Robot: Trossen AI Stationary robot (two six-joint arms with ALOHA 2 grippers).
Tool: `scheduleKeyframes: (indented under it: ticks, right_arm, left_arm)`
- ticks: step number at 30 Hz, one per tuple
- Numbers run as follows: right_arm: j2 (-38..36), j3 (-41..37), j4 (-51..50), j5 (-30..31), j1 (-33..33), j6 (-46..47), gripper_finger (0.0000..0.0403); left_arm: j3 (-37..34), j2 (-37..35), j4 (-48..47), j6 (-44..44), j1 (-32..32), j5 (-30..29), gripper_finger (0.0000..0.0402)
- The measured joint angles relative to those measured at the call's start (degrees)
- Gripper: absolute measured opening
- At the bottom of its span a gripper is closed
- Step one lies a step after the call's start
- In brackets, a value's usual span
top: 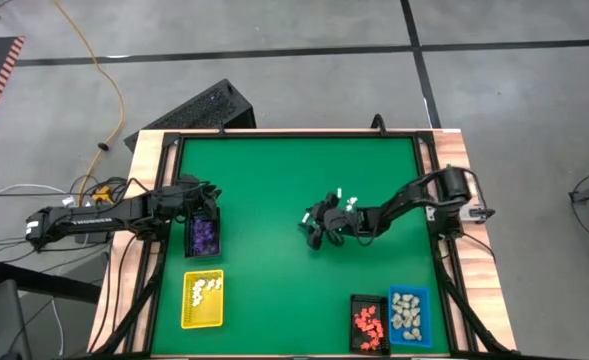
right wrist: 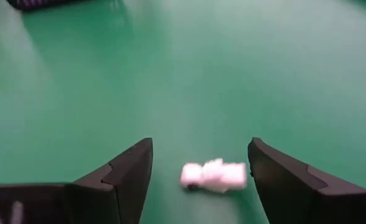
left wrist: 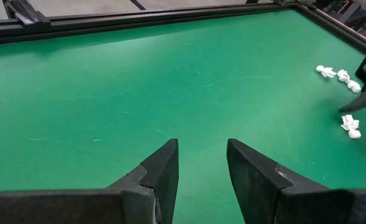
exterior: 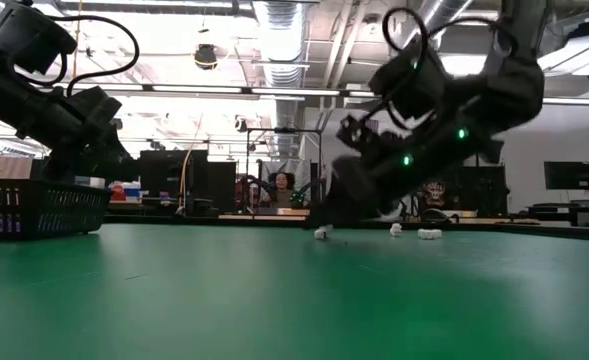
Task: Sort Halloween decoration
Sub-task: Put the white skeleton toy into the yellow basket
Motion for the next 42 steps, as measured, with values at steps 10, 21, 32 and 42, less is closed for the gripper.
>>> scheduleKeyframes:
  ticks: [10,21,32,42]
  right_arm:
    - [6.6,0.2,2.5,1.6,0.2,7.1,0.0268]
    - [6.5,0.1,2.1,5.6,1.1,6.8,0.0125]
    - [6.6,0.0,6.0,5.6,1.1,5.9,0.0076]
    - [6.9,5.7,5.3,4.2,1.0,2.0,0.0076]
  left_arm:
    - [0.0,0.0,0.0,0.0,0.0,0.0,0.0126]
    - [0.0,0.0,0.0,0.0,0.0,0.0,0.0126]
    - [0.0,0.0,0.0,0.0,0.0,0.0,0.0126]
    - [0.0,0.0,0.0,0.0,0.0,0.0,0.0126]
